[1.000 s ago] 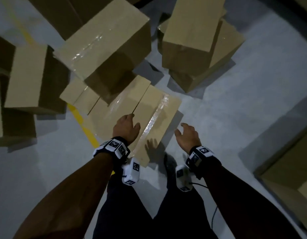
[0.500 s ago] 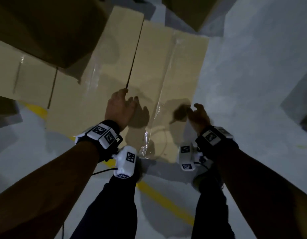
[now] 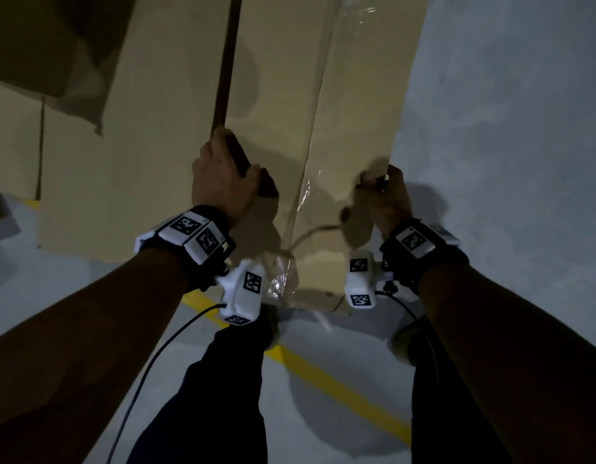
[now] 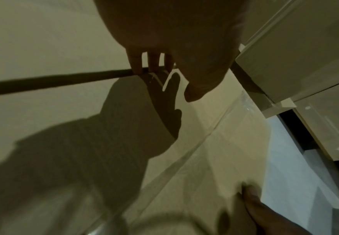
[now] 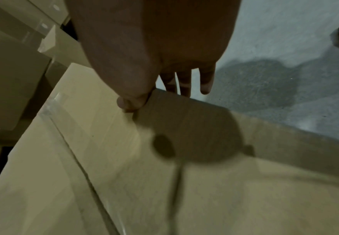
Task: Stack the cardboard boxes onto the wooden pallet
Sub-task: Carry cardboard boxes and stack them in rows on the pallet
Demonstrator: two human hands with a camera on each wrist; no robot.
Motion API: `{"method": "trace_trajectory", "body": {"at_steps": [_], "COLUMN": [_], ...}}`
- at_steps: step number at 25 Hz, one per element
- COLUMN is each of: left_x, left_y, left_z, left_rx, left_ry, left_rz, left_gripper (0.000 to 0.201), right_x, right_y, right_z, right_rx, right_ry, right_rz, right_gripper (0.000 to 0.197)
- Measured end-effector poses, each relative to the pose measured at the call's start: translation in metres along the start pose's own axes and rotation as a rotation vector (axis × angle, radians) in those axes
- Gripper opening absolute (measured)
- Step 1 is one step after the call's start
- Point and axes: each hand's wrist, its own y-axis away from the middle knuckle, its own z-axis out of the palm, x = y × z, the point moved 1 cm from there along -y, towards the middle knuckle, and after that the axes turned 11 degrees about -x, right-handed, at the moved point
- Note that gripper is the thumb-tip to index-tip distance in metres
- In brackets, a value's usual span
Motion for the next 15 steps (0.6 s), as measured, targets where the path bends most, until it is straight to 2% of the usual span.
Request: {"method": "trace_trajectory", "body": {"at_steps": [3,6,7,10,13,15], "left_x": [0.021,0.052,0.06,0.078,0.095,0.109], "left_y": [0.003,0.01,0.013,0.022,0.03,0.035], "left_z": [0.01,0.028,0.033,0.047,0.053,0.056], "left_rx": [-0.047,-0.087,-0.082,-0.054,-0.046,-0.066], "left_ry": [0.016,0.085,0.121,0.161,0.124,0.114], "left_rz": [0.049,0.111,0.105,0.094,0.133,0.168], "left_gripper": [0.088,0.097,0.099,0.108,0.113,0.114], "right_x": [0.009,0.018,0.017,0.013,0.025,0.034], "right_y": [0.004,0.002,0.0,0.004,0.018,0.031], "right_z": [-0.029,-0.058,-0.063,-0.074,-0.085,-0.101], "right_rx": [0.084,0.052,0.033,-0.017,-0.043,-0.03], "right_ry": [-0.017,-0.097,-0.145,-0.184,-0.122,-0.099], "right_rz": [-0.016,-0.031,-0.061,-0.15,-0.153,-0.149], "right_gripper": [0.056,0.046,0.053,0.088,0.112,0.121]}}
